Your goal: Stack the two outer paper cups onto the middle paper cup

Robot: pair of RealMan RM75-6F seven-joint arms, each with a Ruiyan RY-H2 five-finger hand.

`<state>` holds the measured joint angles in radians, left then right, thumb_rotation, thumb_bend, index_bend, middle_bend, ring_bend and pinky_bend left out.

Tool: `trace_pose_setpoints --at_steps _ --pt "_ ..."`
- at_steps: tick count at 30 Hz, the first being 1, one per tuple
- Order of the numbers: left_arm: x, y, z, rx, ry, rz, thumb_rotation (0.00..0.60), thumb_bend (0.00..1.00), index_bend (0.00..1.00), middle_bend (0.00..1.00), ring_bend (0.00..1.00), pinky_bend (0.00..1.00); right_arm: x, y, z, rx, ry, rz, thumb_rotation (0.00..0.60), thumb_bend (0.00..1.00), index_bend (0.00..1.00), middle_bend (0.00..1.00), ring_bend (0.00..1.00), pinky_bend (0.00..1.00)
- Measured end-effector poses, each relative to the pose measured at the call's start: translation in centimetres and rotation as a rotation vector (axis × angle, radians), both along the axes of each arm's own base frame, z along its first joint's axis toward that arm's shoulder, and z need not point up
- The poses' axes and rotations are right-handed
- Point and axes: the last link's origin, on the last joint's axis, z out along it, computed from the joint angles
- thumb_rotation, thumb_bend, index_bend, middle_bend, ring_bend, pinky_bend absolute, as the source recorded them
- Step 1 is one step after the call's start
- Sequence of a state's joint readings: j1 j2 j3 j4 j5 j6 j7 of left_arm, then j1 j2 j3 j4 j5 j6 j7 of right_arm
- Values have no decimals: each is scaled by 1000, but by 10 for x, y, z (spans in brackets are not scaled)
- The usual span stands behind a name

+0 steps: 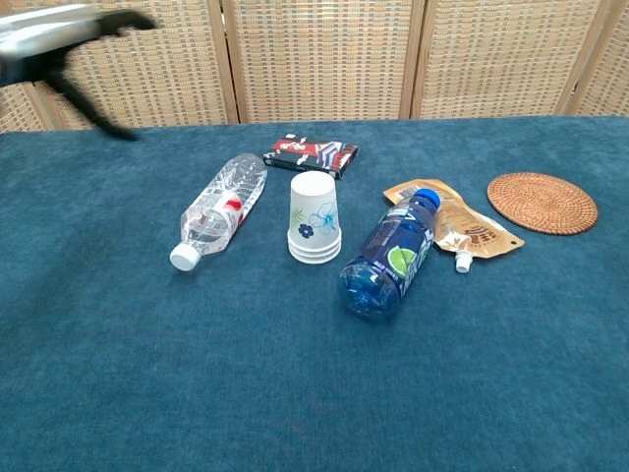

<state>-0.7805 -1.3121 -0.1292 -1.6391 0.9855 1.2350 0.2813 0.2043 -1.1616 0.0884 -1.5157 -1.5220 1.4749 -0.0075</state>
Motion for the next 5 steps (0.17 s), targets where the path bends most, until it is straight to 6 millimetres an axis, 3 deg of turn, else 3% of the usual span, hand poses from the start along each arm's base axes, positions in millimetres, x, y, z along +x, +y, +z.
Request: trace_pose_setpoints --at_steps 5 --pt "-71 -64 18 103 35 127 600 0 0 0 0 0 0 0 -4 13 34 -50 600 0 0 0 0 0"
